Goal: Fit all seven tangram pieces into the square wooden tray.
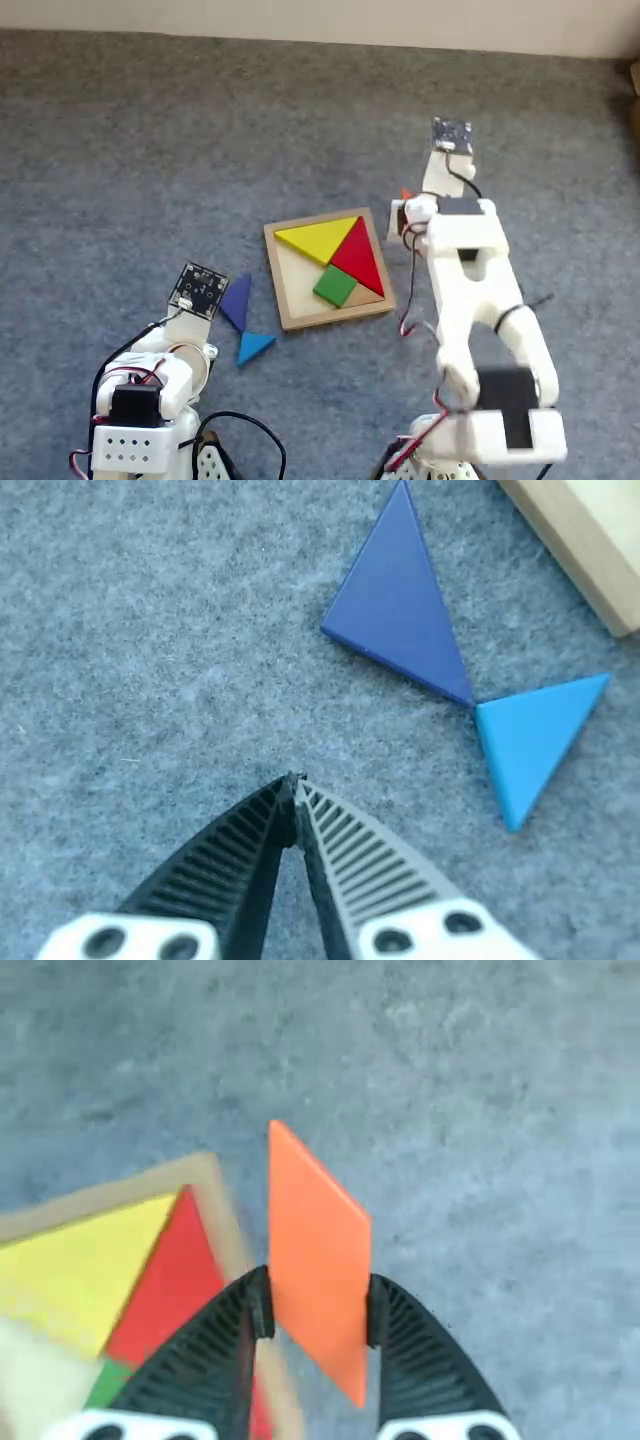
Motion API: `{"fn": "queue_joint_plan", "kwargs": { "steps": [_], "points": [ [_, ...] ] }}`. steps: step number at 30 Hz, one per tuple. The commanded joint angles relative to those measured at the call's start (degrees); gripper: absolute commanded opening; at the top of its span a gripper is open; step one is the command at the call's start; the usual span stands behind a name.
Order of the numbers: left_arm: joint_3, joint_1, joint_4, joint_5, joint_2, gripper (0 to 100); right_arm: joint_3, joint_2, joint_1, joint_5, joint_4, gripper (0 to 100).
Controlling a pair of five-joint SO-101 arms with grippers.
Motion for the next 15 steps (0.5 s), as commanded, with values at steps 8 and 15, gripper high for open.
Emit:
{"fn": "queue_joint_plan", "kwargs": {
  "steps": [8, 15],
  "points": [
    [1.1, -0.5, 0.3, -0.7, -2.9, 1, 6.6, -11.9, -19.6, 0.0, -0.7, 3.0],
    [1.1, -0.5, 0.3, -0.7, -2.9, 1, 11.4, -10.4, -26.0, 0.1, -9.8, 3.0]
  ]
}}
